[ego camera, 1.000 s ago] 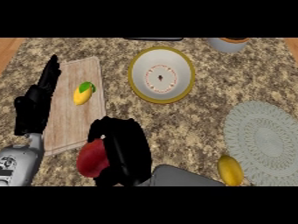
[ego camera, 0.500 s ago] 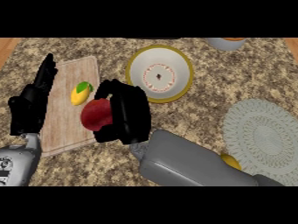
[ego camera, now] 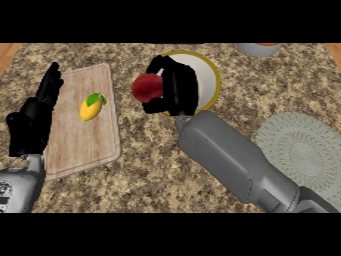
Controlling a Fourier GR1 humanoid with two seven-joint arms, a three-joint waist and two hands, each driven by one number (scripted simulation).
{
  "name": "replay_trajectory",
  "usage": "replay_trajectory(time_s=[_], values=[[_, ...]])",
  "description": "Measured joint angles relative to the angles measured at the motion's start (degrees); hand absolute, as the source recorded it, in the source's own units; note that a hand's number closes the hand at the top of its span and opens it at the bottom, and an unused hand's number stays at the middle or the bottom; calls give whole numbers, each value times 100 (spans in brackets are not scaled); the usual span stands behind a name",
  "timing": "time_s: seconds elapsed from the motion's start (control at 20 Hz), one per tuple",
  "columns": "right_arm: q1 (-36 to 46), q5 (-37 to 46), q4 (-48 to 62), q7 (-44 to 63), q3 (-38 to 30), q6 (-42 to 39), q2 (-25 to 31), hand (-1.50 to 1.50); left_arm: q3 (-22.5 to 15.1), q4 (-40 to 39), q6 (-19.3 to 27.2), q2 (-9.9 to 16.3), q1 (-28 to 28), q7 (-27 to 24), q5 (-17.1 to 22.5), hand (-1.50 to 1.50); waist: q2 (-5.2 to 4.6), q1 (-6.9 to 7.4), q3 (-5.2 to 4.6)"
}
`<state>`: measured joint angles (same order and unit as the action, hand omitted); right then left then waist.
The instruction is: Pick the pear from the placemat and place it in the bowl
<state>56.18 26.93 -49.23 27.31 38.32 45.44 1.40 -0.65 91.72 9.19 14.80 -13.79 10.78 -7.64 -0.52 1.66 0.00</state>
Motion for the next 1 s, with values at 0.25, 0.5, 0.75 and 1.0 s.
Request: replay_trajectory(time_s=[0.25, 0.5, 0.75, 1.0], values=[[392, 157, 1307, -594, -365, 170, 131, 150, -9, -1, -44, -27, -20, -62, 1, 0, -30, 61, -1], [597, 54, 2424, -1307, -793, 396, 162, 150, -30, -35, -99, -51, -60, -133, -3, 0, -80, 161, 3], [709, -533, 2889, -1875, -1441, 4, 205, -150, -49, -102, -123, -95, -94, -214, -4, 0, -138, 266, 9], [555, -1099, 3000, -2822, -1992, -470, 202, -150, -87, -68, -112, -146, -133, -218, -26, 0, -179, 330, 18]])
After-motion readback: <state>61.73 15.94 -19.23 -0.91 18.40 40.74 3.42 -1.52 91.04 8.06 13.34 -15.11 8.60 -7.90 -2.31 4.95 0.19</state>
